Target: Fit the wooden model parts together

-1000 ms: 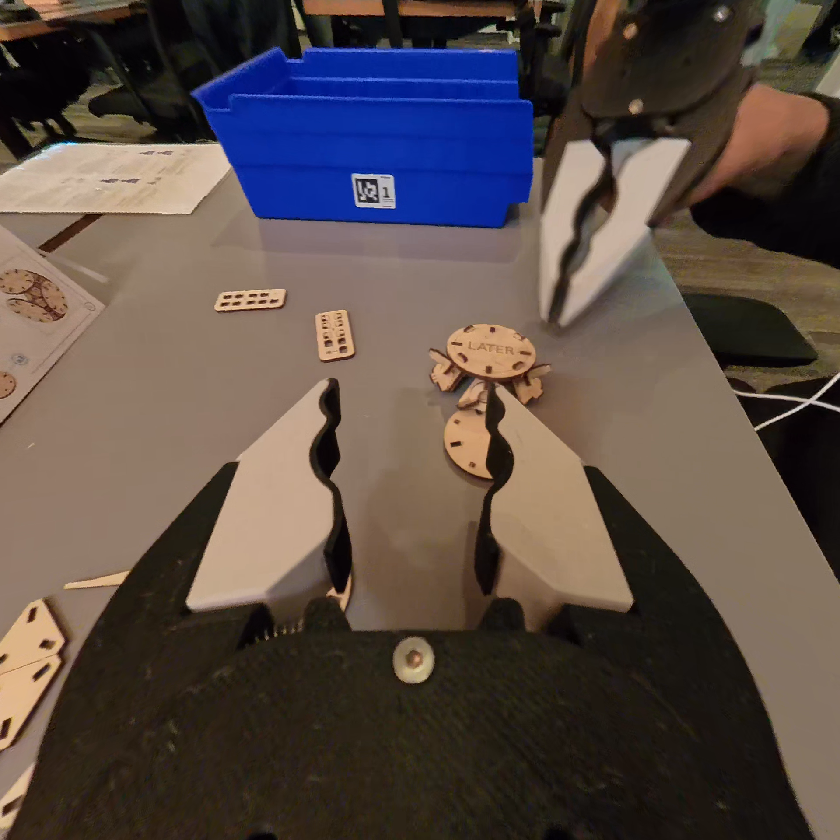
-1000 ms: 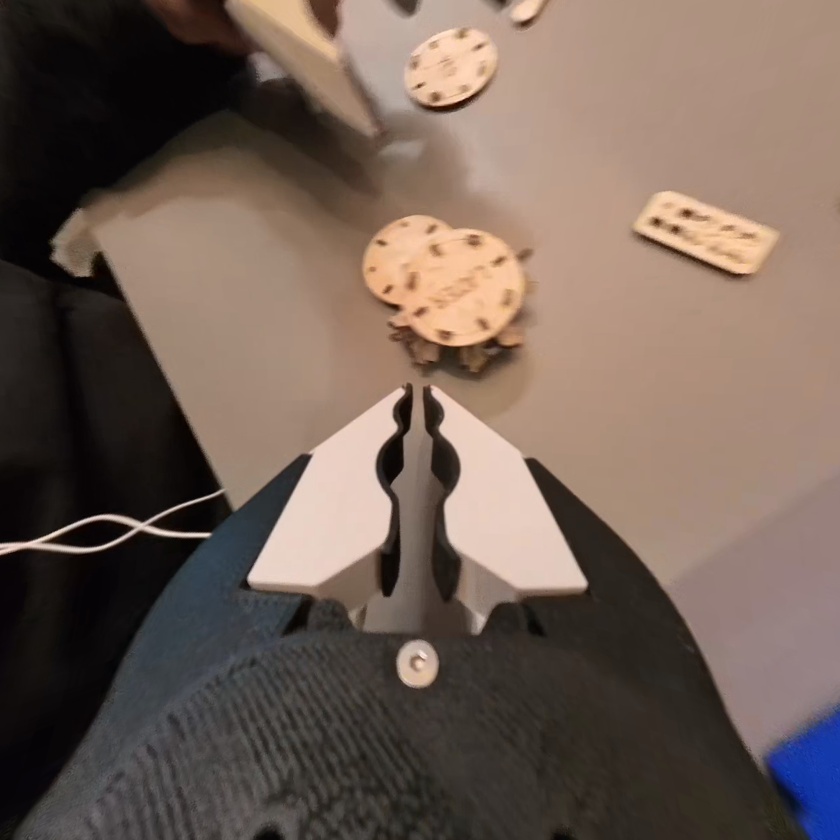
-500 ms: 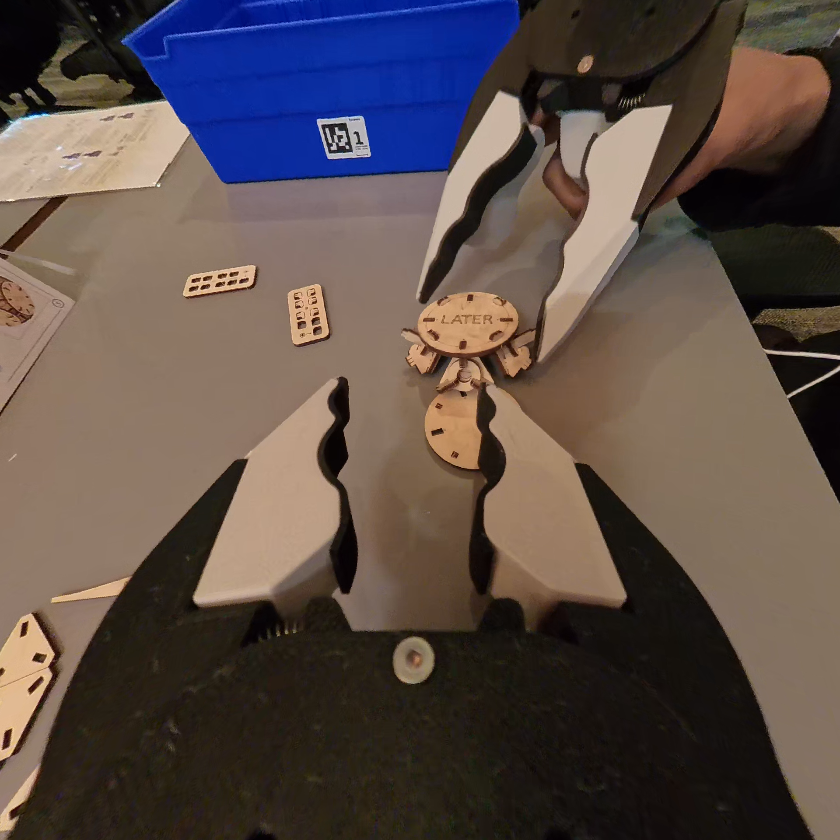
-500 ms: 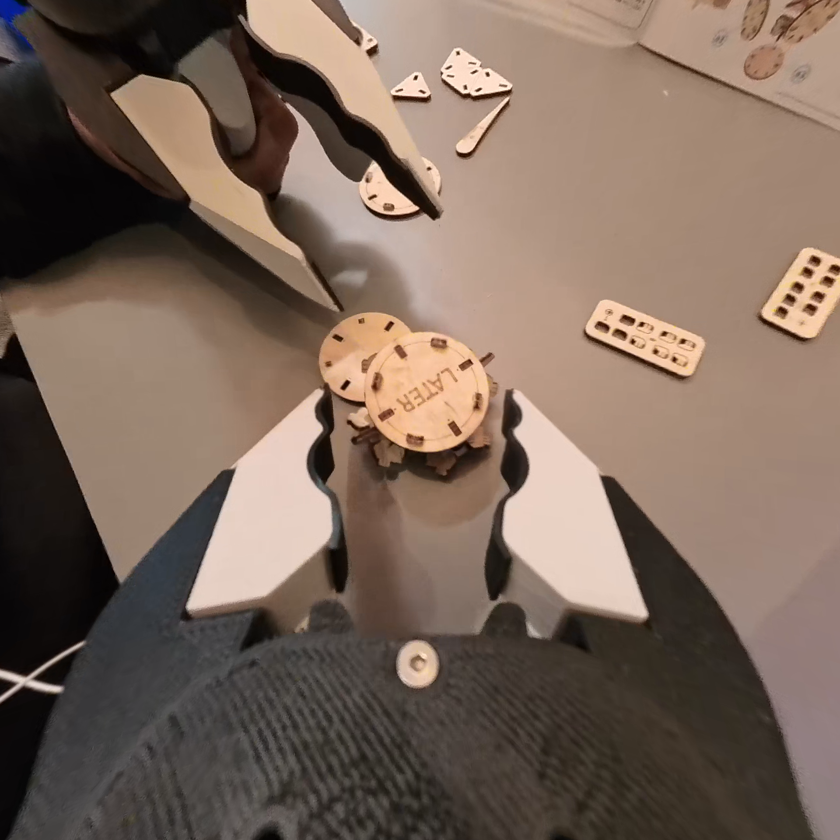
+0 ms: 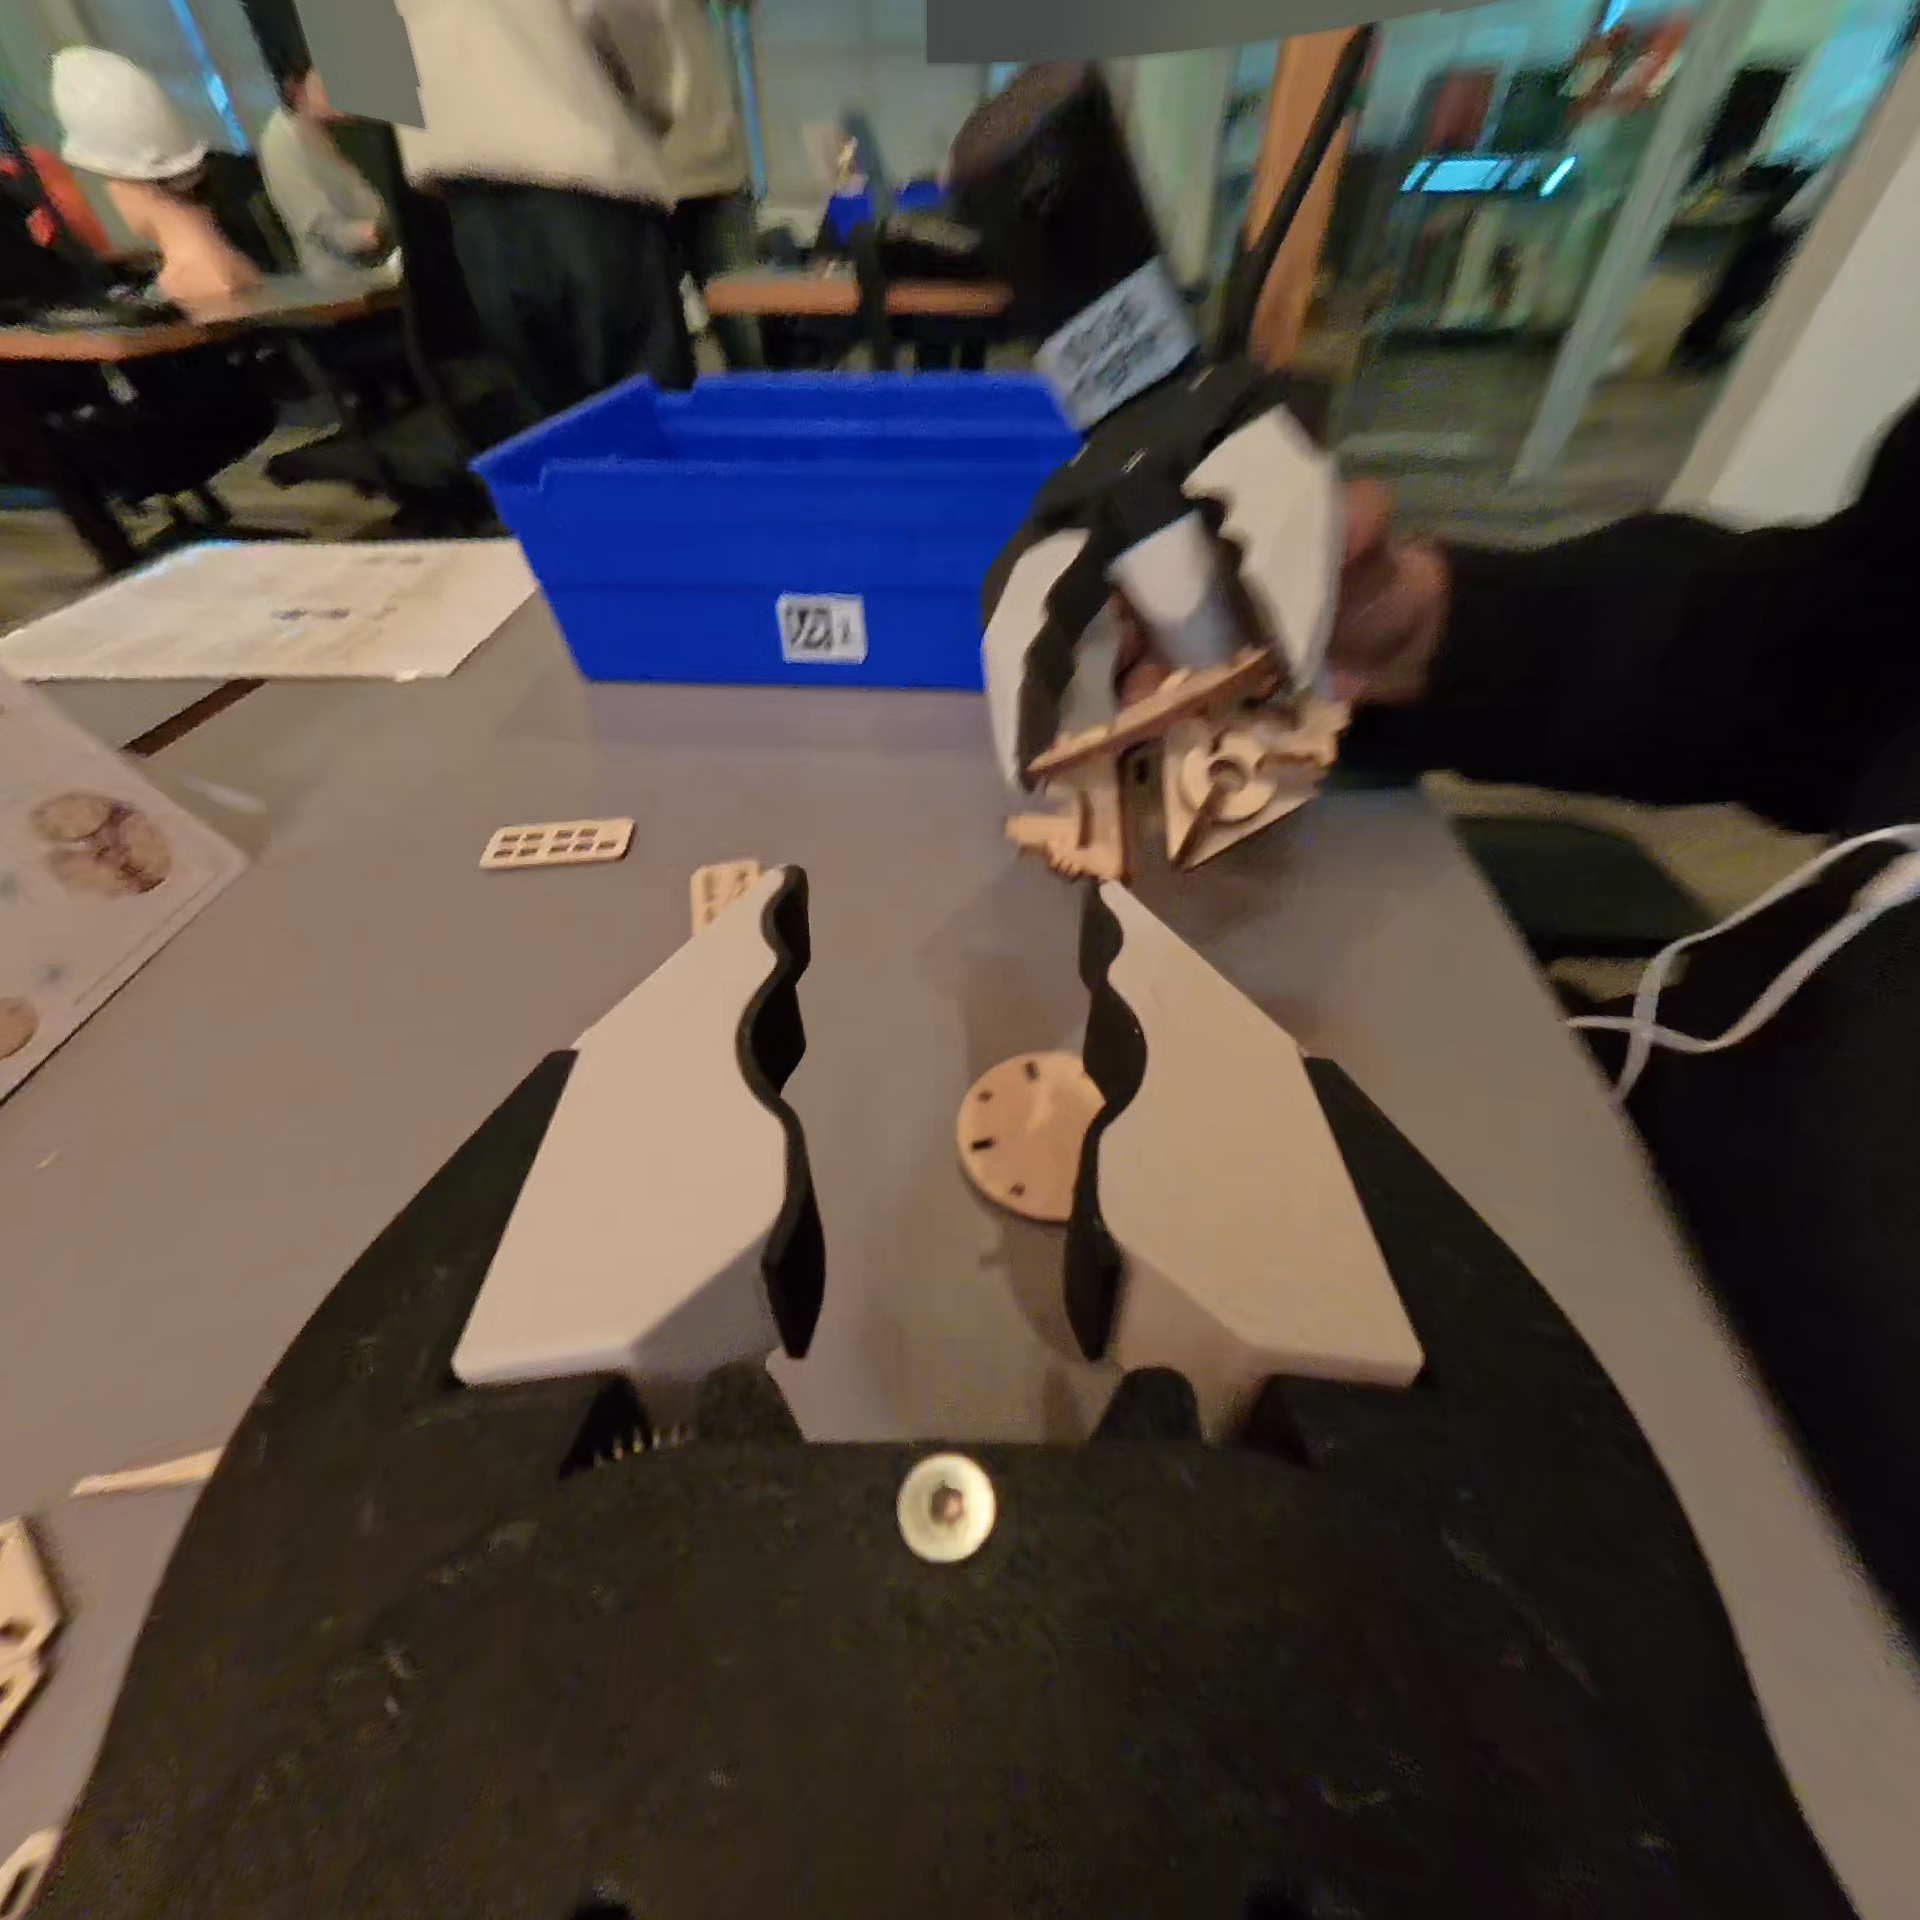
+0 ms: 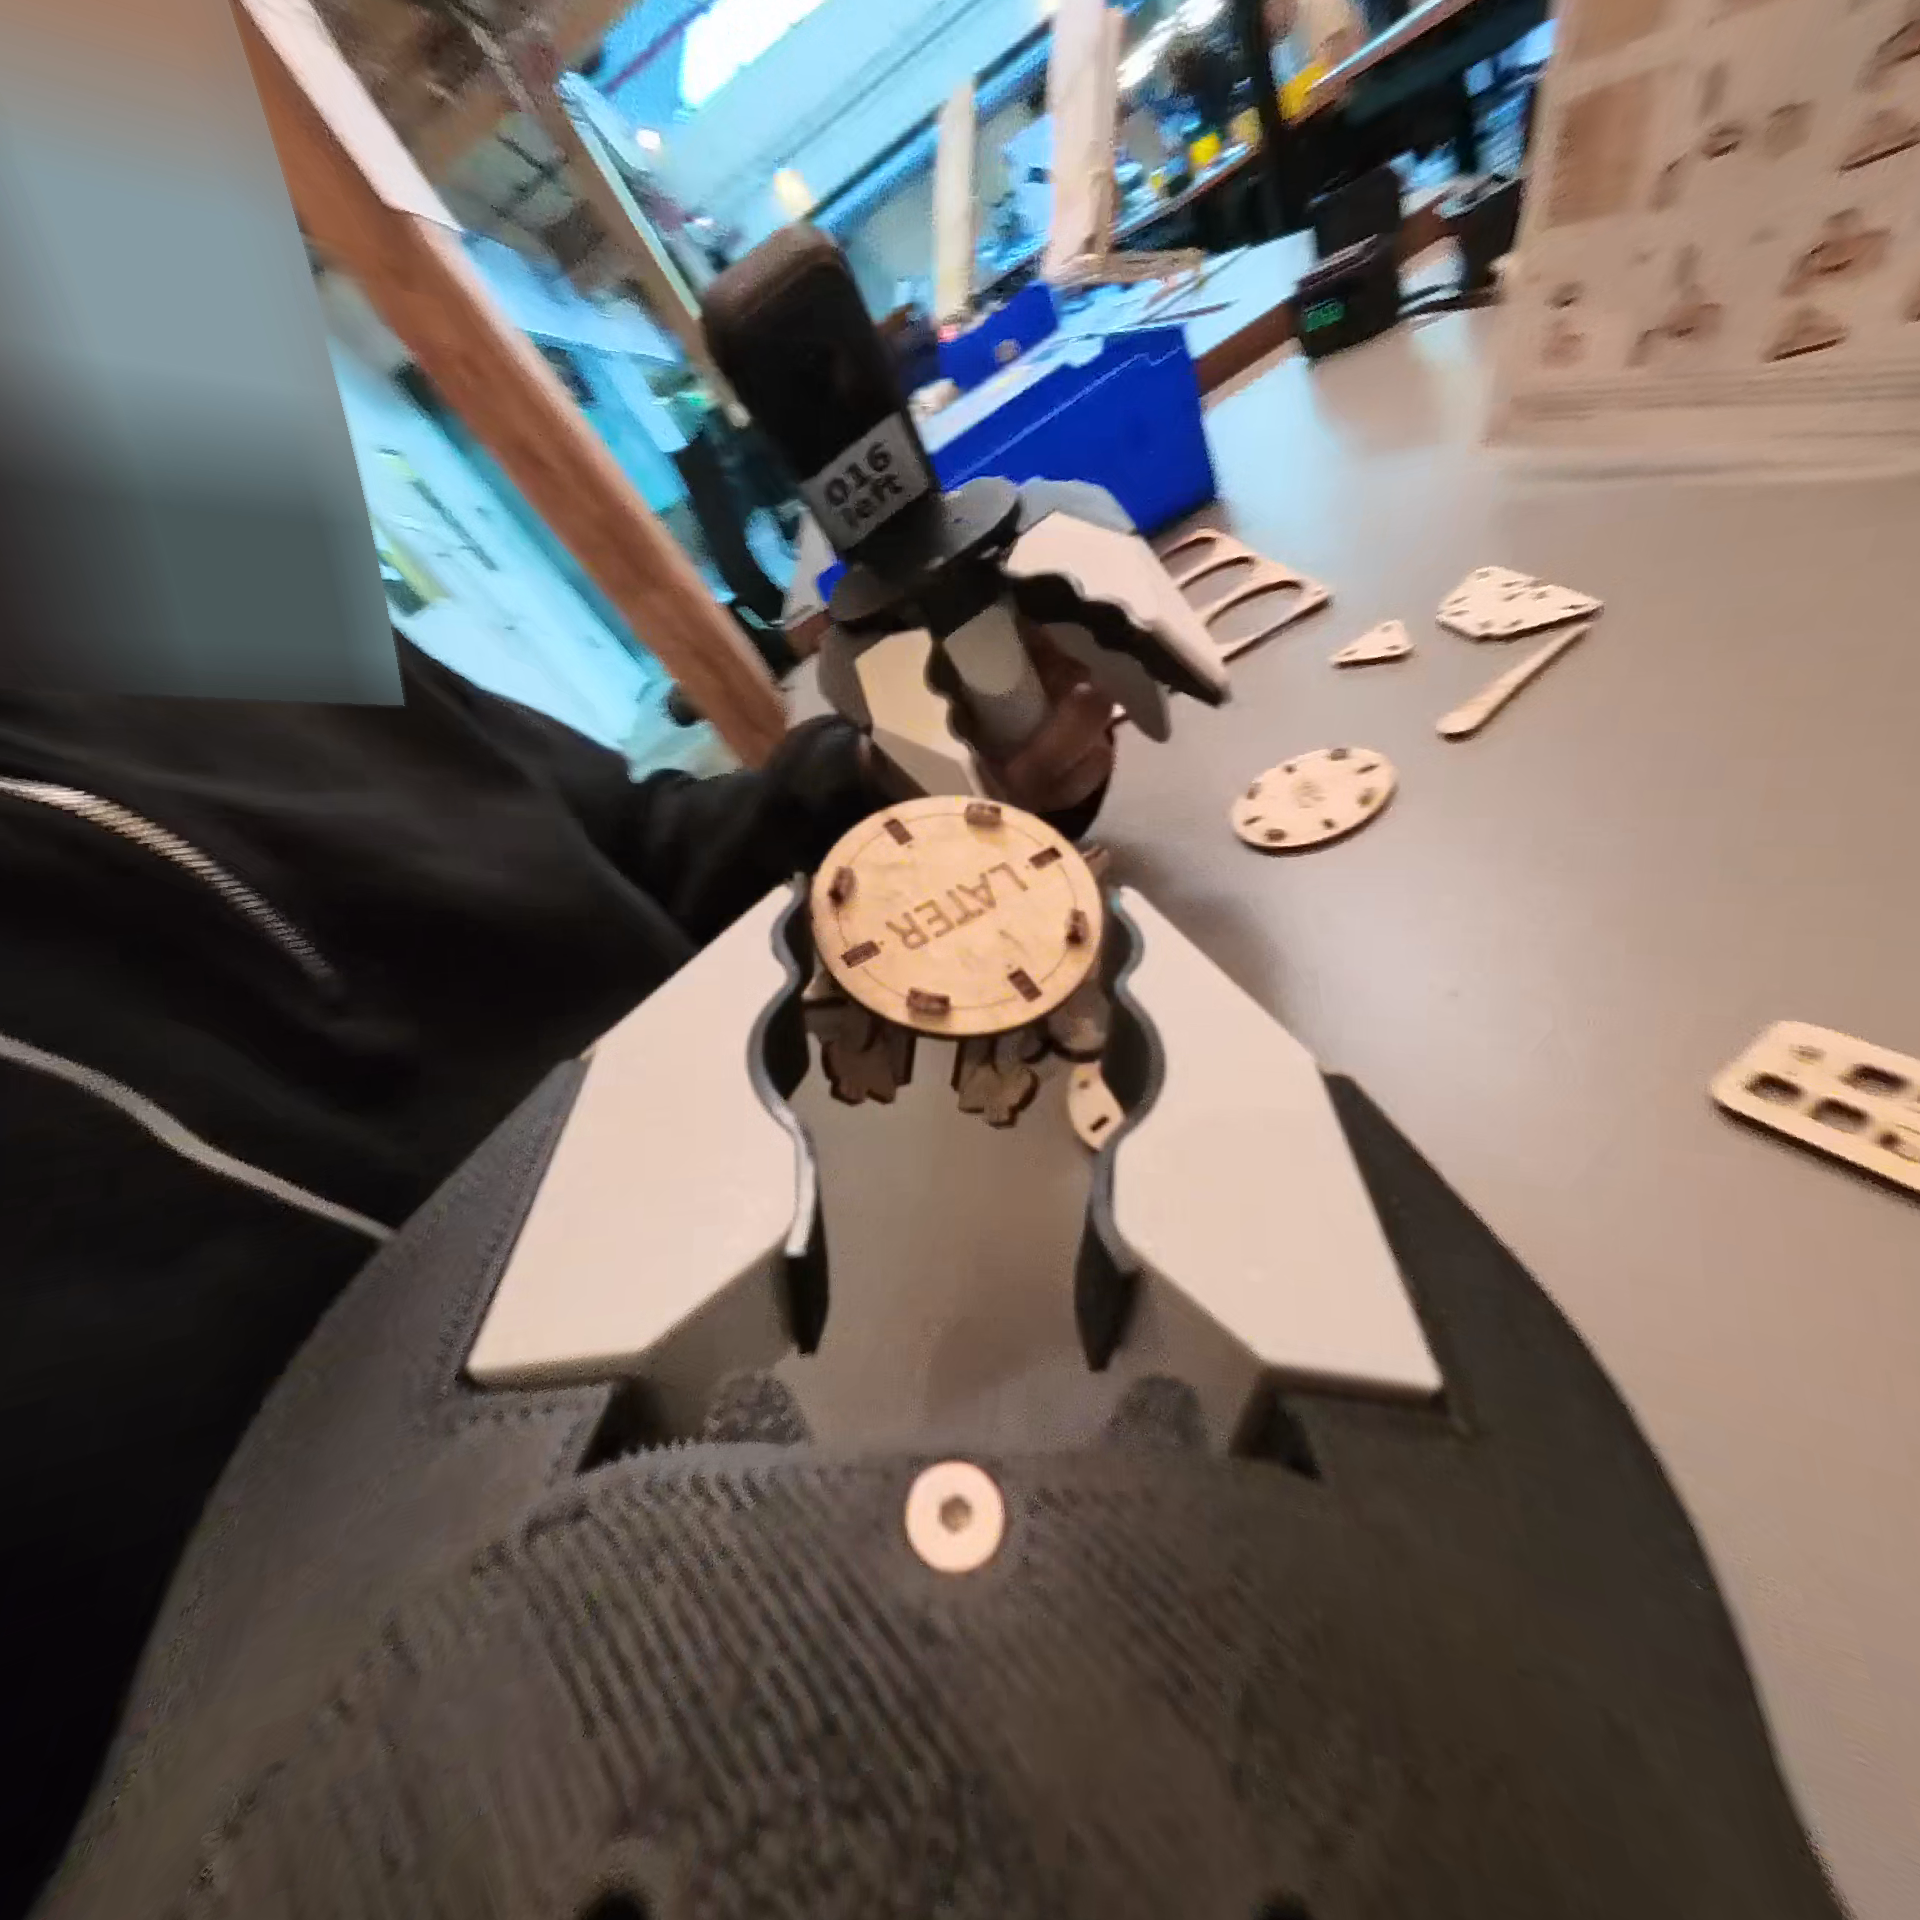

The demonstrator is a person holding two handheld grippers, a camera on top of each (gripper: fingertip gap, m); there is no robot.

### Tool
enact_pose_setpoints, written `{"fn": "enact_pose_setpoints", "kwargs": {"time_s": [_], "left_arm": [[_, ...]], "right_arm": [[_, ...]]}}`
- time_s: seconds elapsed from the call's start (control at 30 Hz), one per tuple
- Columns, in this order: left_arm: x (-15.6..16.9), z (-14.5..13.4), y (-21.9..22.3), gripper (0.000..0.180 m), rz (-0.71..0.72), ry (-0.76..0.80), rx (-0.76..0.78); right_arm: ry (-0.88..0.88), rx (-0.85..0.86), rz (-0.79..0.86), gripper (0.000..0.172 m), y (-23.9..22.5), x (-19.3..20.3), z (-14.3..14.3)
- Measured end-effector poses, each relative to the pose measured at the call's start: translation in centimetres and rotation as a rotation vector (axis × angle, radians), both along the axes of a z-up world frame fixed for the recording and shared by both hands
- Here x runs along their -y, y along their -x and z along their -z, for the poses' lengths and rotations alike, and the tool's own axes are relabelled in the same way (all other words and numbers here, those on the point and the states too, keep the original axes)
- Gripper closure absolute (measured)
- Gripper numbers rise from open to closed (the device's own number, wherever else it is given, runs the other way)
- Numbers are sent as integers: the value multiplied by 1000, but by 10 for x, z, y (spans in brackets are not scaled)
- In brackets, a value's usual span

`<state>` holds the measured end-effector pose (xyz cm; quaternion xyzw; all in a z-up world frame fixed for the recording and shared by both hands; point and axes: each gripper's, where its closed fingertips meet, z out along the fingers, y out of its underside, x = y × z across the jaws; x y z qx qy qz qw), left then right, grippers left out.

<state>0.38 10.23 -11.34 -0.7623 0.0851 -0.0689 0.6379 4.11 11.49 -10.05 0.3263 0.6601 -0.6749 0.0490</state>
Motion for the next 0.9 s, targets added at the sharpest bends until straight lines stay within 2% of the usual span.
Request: {"fn": "enact_pose_setpoints", "kwargs": {"time_s": [0.13, 0.3, 0.47, 0.57, 0.7, 0.77, 0.87, 0.9], "left_arm": [[11, -25, -10, 141, 109, -100, 136], [10, -12, -26, 154, 192, -10, 124], [8, -1, -29, 174, 192, 28, 59], [8, -1, -21, 177, 166, 14, 62], [8, -5, -1, 179, 101, -11, 210], [8, -11, 9, 180, 76, -52, 303], [11, -20, 14, 179, 105, -111, 435], [12, -24, 14, 180, 117, -133, 474]], "right_arm": [[70, 99, -153, 118, 1, 4, -1], [161, 356, -355, 118, 3, 17, -1], [163, 517, -419, 118, 12, 26, 10], [192, 553, -435, 118, 16, 28, 10], [348, 478, -391, 124, 30, 9, -19], [307, 348, -300, 130, 38, -4, -24], [220, 101, -110, 119, 52, -20, -36], [203, 27, -69, 124, 53, -23, -43]]}}
